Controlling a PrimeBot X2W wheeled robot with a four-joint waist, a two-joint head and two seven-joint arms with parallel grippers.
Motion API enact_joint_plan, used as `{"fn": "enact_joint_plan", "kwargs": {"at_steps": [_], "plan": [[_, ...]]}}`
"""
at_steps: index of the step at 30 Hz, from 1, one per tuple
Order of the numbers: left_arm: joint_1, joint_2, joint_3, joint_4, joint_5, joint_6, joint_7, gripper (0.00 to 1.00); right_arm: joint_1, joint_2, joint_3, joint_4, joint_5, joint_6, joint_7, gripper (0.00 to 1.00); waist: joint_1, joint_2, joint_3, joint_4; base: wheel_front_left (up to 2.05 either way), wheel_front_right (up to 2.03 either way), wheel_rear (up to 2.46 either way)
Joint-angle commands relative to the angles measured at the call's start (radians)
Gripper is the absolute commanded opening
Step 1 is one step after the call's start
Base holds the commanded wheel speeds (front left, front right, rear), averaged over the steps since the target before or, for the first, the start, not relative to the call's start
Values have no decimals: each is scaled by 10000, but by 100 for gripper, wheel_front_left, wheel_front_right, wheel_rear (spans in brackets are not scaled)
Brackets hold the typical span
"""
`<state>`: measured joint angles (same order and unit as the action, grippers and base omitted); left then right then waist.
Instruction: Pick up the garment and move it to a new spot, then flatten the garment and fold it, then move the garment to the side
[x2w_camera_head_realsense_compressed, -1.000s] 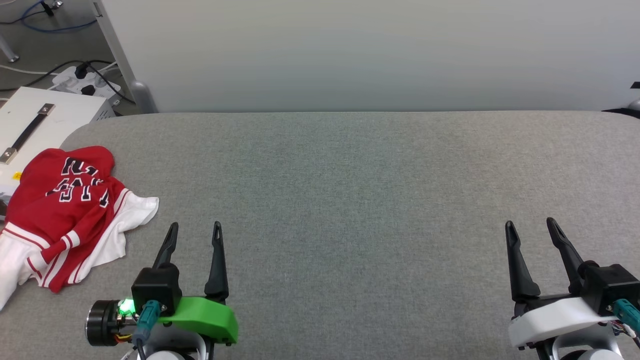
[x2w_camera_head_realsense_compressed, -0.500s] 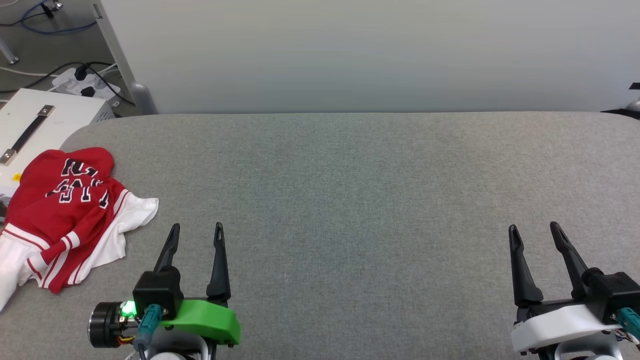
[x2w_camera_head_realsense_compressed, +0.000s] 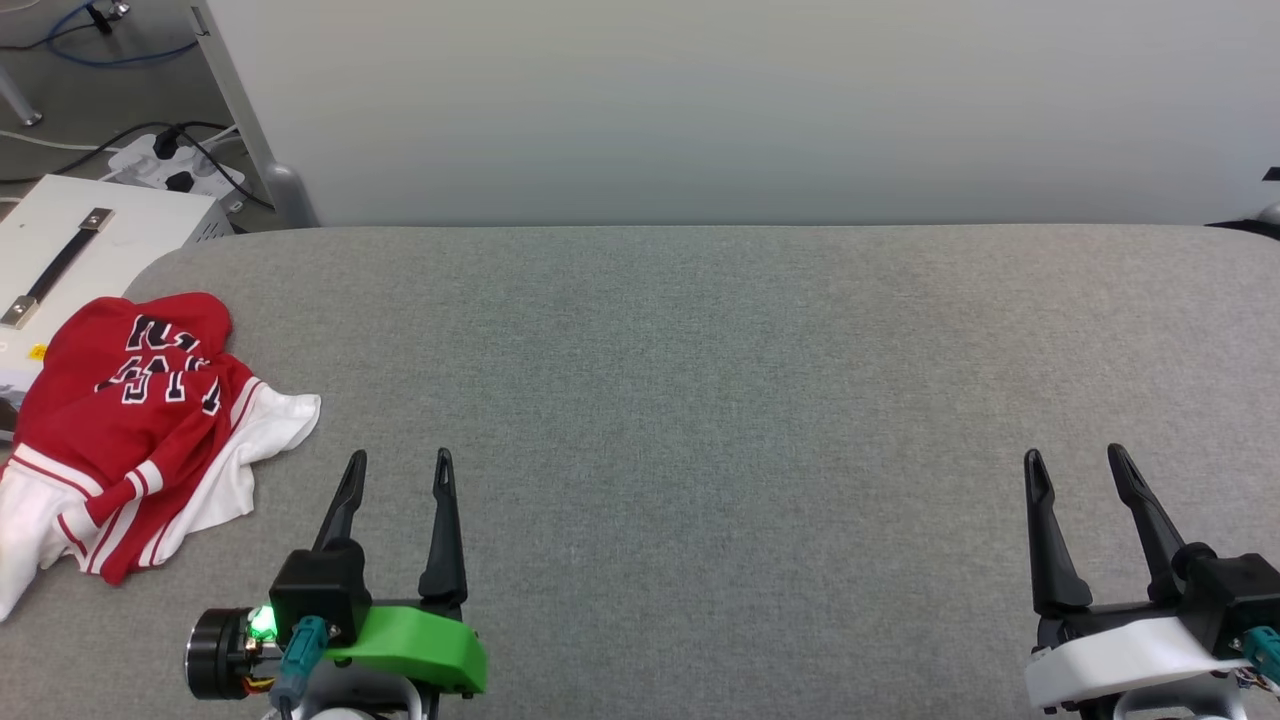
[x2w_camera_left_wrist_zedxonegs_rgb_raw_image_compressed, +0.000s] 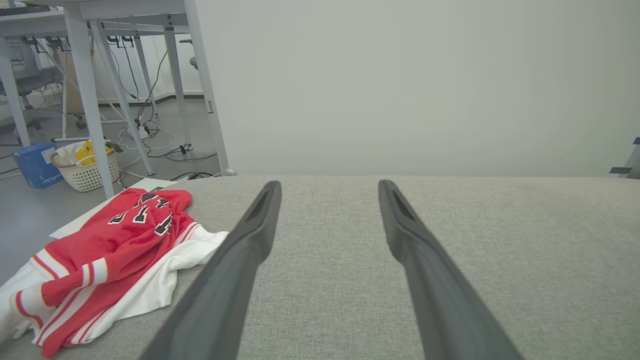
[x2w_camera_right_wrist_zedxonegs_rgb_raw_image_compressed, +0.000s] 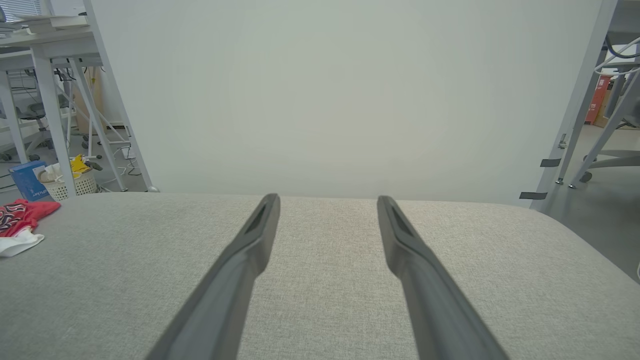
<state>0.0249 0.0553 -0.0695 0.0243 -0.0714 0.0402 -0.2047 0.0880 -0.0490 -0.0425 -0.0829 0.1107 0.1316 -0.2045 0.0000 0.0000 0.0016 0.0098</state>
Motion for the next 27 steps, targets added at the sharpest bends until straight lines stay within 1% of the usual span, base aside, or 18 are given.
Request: {"fn": "enact_joint_plan", "kwargs": {"at_steps": [1, 27], "plan": [[161, -42, -39, 47, -79, 83, -116, 100, 207, -11, -5, -77, 99, -8, -124, 100, 0, 0, -4, 1, 0, 0, 0], [228, -51, -193, 193, -240, 167, -571, 100, 413, -12, 9, -29, 436, -9, -573, 100, 0, 0, 64, 20, 0, 0, 0]]}}
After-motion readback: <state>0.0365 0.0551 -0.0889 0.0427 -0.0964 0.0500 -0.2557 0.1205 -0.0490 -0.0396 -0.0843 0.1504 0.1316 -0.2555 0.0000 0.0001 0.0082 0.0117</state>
